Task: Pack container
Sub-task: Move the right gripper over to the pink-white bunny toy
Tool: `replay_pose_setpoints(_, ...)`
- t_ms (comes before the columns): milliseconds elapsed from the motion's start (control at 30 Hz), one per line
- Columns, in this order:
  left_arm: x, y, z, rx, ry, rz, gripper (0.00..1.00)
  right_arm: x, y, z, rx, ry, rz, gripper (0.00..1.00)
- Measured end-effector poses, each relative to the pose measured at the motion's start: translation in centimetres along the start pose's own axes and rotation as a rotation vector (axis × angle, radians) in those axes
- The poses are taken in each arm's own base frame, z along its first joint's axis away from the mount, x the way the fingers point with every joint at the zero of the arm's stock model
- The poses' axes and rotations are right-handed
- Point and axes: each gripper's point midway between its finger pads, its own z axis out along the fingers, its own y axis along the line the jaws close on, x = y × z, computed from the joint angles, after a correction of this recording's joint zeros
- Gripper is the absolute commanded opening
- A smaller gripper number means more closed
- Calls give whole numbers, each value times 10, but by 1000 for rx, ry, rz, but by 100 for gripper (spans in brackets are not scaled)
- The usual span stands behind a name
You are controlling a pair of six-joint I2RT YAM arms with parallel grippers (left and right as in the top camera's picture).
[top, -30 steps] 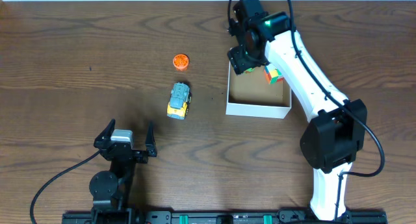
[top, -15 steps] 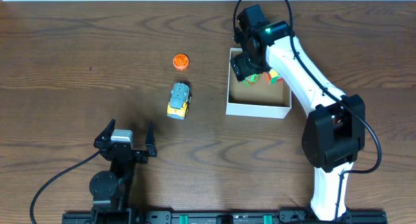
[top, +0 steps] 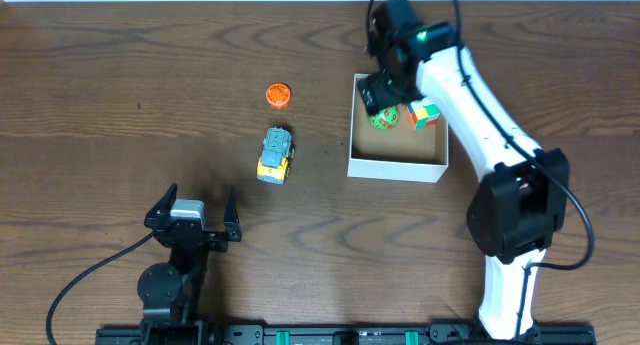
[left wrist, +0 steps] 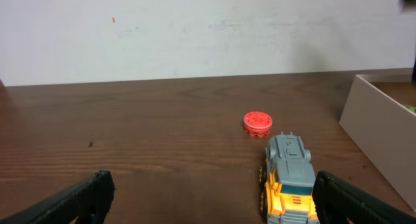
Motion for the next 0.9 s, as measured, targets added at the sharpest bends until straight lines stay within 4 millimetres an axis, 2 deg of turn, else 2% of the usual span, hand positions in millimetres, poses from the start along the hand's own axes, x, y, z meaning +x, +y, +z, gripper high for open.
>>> replay_pose_setpoints(100, 0, 0, 0, 0, 0, 0, 98, -7, -19, -40, 48, -18, 39, 99)
replay_pose_setpoints(167, 0, 0, 0, 0, 0, 0, 98, -3, -33, -65, 82, -16, 59, 99)
replay_pose_setpoints(300, 0, 0, 0, 0, 0, 0, 98, 15, -63, -115, 139, -16, 109, 99)
replay_pose_setpoints(400, 0, 0, 0, 0, 0, 0, 98, 37, -80, -141, 164, 4, 147, 99)
replay_pose_setpoints(467, 0, 0, 0, 0, 0, 0, 98, 54, -89, -154, 178, 32, 180, 99)
replay_pose_setpoints(700, 0, 0, 0, 0, 0, 0, 98, 78, -119, -187, 205, -18, 295, 99)
replay_pose_setpoints(800, 0, 0, 0, 0, 0, 0, 98, 105, -129, -197, 219, -6, 340, 99)
replay_pose_setpoints(900, 0, 0, 0, 0, 0, 0, 98, 135, -133, -198, 226, 31, 370, 99)
